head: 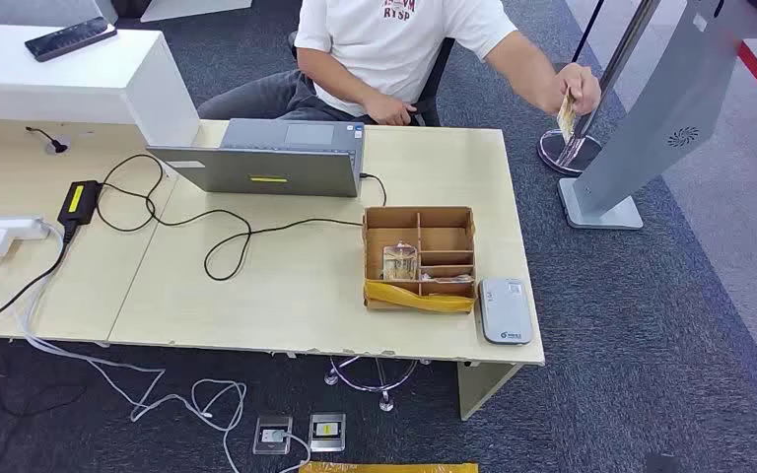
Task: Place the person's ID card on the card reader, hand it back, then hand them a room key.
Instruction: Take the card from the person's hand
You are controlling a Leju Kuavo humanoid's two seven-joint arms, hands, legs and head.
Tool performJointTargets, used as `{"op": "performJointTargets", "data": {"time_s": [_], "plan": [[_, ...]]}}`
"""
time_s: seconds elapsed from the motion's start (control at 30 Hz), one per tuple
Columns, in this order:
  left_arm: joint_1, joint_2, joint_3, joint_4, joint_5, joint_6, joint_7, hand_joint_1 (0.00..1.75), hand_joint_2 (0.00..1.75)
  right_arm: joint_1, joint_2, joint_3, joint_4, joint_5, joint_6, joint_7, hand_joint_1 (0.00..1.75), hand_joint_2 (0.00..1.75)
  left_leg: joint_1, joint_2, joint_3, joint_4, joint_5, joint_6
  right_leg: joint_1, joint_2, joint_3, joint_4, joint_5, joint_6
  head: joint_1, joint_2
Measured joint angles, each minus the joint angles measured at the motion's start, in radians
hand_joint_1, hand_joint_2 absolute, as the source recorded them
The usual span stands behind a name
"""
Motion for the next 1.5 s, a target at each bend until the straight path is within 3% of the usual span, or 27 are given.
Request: {"op": "performJointTargets", "data": {"time_s": [0.07, 0.1, 0.17, 0.23, 0.37, 0.47, 0.63, 0.77, 0.9, 1.1, 1.5], "plan": [[-0.001, 0.000, -0.001, 0.000, -0.003, -0.002, -0.005, 0.00, 0.00, 0.001, -0.032, -0.028, -0.034, 0.108, -0.003, 0.076, 0.00, 1.75, -0.001, 0.000, 0.000, 0.000, 0.000, 0.001, -0.001, 0.000, 0.000, 0.000, 0.000, 0.000, -0.001, 0.000], [-0.001, 0.000, -0.001, 0.000, -0.006, -0.004, -0.009, 0.00, 0.00, 0.001, -0.067, -0.057, -0.072, 0.210, -0.005, 0.156, 0.00, 1.75, -0.002, 0.000, 0.000, 0.000, 0.000, 0.002, -0.003, -0.001, -0.001, 0.000, 0.000, 0.001, -0.002, 0.000], [-0.002, -0.001, -0.002, 0.001, -0.008, -0.008, -0.014, 0.00, 0.00, -0.001, -0.168, -0.136, -0.181, 0.411, -0.001, 0.338, 0.00, 1.75, -0.005, -0.002, -0.001, 0.000, 0.001, 0.005, -0.005, -0.003, -0.001, 0.001, 0.000, 0.002, -0.001, 0.000], [0.000, -0.001, -0.003, 0.002, -0.008, -0.011, -0.015, 0.00, 0.00, -0.026, -0.294, -0.220, -0.297, 0.543, 0.023, 0.450, 0.00, 1.75, -0.006, -0.002, -0.003, 0.000, 0.001, 0.006, -0.006, -0.004, -0.001, 0.001, 0.000, 0.004, 0.000, 0.000], [0.000, -0.004, -0.005, 0.006, -0.009, -0.012, -0.015, 0.00, 0.00, -0.184, -0.475, -0.312, -0.423, 0.744, 0.144, 0.482, 0.00, 1.75, -0.008, 0.004, -0.004, 0.000, 0.001, 0.007, -0.009, 0.004, -0.003, 0.001, 0.003, 0.007, 0.000, 0.000], [-0.003, -0.006, -0.006, 0.008, -0.010, -0.007, -0.017, 0.00, 0.00, -0.329, -0.535, -0.368, -0.493, 0.989, 0.316, 0.485, 0.00, 1.75, -0.008, 0.002, -0.005, 0.000, 0.003, 0.008, -0.009, 0.001, -0.003, 0.002, 0.003, 0.007, 0.000, 0.000], [-0.005, -0.008, -0.006, 0.009, -0.017, 0.009, -0.033, 0.00, 0.00, -0.459, -0.473, -0.564, -0.684, 1.514, 0.712, 0.485, 0.00, 1.75, -0.005, -0.010, -0.007, 0.000, 0.007, 0.007, -0.006, -0.010, -0.003, 0.002, 0.003, 0.007, 0.000, 0.000], [-0.004, -0.010, -0.006, 0.009, -0.018, 0.013, -0.044, 0.00, 0.00, -0.534, -0.408, -0.655, -0.805, 1.582, 0.768, 0.487, 0.00, 1.75, -0.005, -0.019, -0.011, 0.000, 0.010, 0.007, -0.006, -0.018, -0.004, 0.002, 0.002, 0.006, 0.000, 0.000], [-0.005, -0.013, -0.007, 0.009, -0.020, 0.015, -0.048, 0.00, 0.00, -0.587, -0.367, -0.654, -0.859, 1.539, 0.756, 0.487, 0.00, 1.75, -0.005, -0.019, -0.013, 0.000, 0.009, 0.007, -0.006, -0.017, -0.005, 0.002, 0.002, 0.006, 0.000, 0.000], [-0.018, -0.016, -0.024, 0.009, -0.042, 0.025, -0.047, 0.00, 0.00, -0.727, -0.289, -0.452, -0.870, 1.510, 0.671, 0.485, 0.00, 1.75, -0.004, -0.011, -0.014, 0.000, 0.010, 0.007, -0.005, -0.011, -0.009, 0.002, 0.005, 0.006, 0.000, 0.000], [-0.035, -0.020, -0.032, 0.009, -0.080, 0.024, -0.028, 0.00, 0.00, -0.835, -0.157, -0.064, -0.835, 1.411, 0.556, 0.477, 0.00, 1.75, -0.003, -0.016, -0.018, 0.000, 0.012, 0.006, -0.005, -0.014, -0.013, 0.002, 0.005, 0.006, 0.000, 0.000]]}}
